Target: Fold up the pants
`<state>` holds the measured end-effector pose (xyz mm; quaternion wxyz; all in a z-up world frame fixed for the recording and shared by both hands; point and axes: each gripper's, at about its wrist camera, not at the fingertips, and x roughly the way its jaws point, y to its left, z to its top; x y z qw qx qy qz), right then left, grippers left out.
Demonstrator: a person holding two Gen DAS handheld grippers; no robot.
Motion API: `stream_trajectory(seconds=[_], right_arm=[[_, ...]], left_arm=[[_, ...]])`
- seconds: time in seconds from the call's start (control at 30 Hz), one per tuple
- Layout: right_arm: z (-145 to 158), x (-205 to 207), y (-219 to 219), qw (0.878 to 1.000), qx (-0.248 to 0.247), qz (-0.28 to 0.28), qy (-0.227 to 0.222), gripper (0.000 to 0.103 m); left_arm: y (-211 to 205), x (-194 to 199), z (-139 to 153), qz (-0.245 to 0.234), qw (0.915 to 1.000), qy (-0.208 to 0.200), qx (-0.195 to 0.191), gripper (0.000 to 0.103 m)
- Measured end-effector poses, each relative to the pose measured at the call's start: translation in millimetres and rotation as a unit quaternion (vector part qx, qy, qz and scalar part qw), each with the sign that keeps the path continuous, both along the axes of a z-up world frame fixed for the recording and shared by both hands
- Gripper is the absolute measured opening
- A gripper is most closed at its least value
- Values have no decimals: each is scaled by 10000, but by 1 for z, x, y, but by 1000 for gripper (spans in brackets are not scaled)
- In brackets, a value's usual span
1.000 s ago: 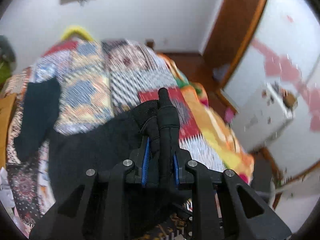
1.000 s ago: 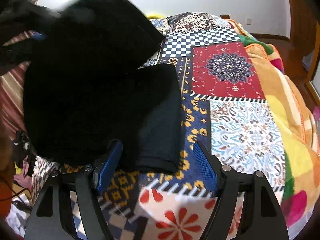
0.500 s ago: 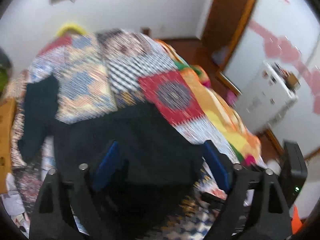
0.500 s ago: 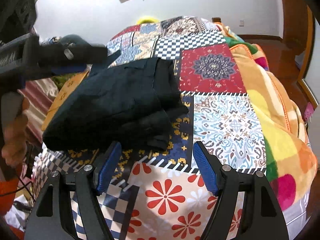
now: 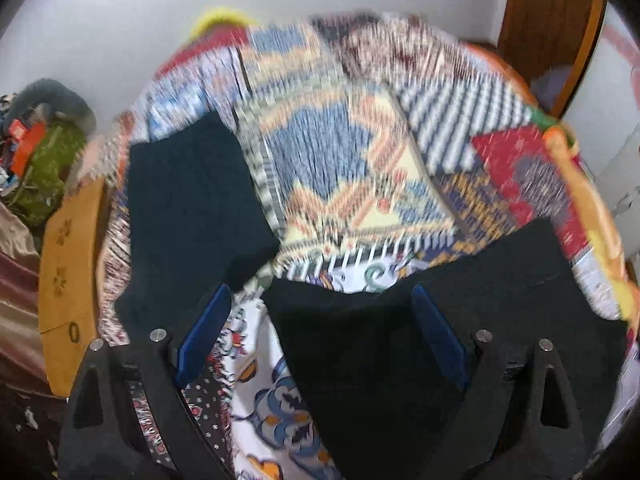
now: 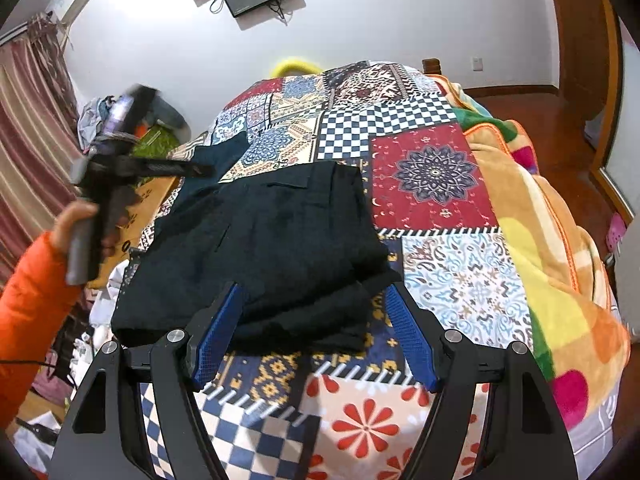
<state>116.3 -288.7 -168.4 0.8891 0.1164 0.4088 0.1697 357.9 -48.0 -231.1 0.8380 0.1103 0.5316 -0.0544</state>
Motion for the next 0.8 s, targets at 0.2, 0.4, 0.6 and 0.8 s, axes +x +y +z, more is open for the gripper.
stream_trajectory(seconds=[0.2,0.4,0.6,0.8], right_arm=[[-1,8,13,9997,-194,98,69,71],[3,10,23,9995,-240,208,61,71],[13,6,42,9985,-266,465,-90,71],[12,0,62,9962,-357,782,-134,71]], left_arm=[[6,-18,-33,-161,9985,-280,431,94],[45,-52,-30,165,9977,-445,487,94],[97,-107,-23,730,9966,-300,232,94],[119,-172,-21,1139,9934,-97,74,94]])
